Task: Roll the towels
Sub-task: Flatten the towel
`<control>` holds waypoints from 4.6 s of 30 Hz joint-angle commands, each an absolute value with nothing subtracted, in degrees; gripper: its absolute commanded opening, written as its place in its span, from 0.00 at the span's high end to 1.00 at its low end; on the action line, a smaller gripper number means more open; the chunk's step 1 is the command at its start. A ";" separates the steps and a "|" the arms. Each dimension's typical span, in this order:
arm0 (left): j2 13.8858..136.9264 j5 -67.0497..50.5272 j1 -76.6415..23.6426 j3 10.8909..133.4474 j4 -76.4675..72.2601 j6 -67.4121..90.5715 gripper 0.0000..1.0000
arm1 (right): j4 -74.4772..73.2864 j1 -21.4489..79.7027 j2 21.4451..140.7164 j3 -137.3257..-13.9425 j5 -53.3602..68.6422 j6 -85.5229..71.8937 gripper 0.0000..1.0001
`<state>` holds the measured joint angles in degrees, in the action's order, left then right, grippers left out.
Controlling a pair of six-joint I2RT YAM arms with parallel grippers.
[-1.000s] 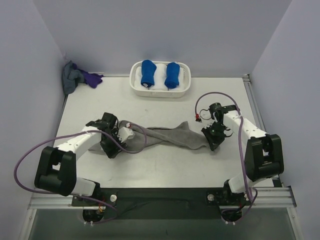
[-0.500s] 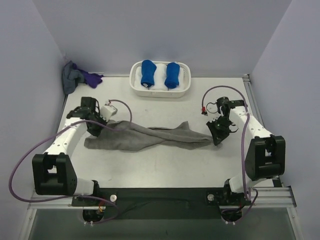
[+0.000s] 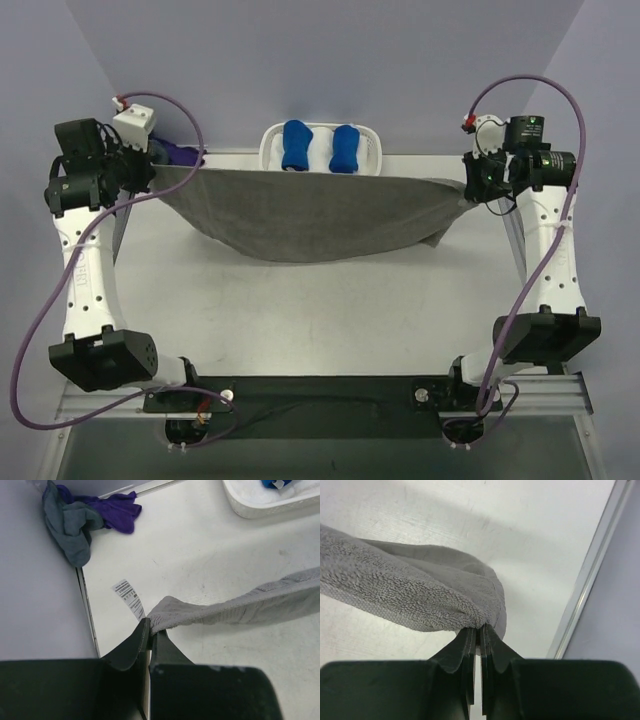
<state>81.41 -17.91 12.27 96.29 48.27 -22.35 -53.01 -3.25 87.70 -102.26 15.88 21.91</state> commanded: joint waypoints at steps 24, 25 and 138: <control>59.74 -31.20 33.40 86.85 64.26 -24.08 1.00 | -61.00 -6.24 64.76 -88.53 10.37 26.19 1.00; 60.98 -30.59 33.14 84.83 63.20 -23.30 1.00 | -58.73 -6.24 67.65 -87.46 11.42 25.93 1.00; 95.88 -41.05 27.07 82.35 51.17 -30.60 0.28 | -56.07 -4.30 103.87 -94.55 11.52 18.98 0.09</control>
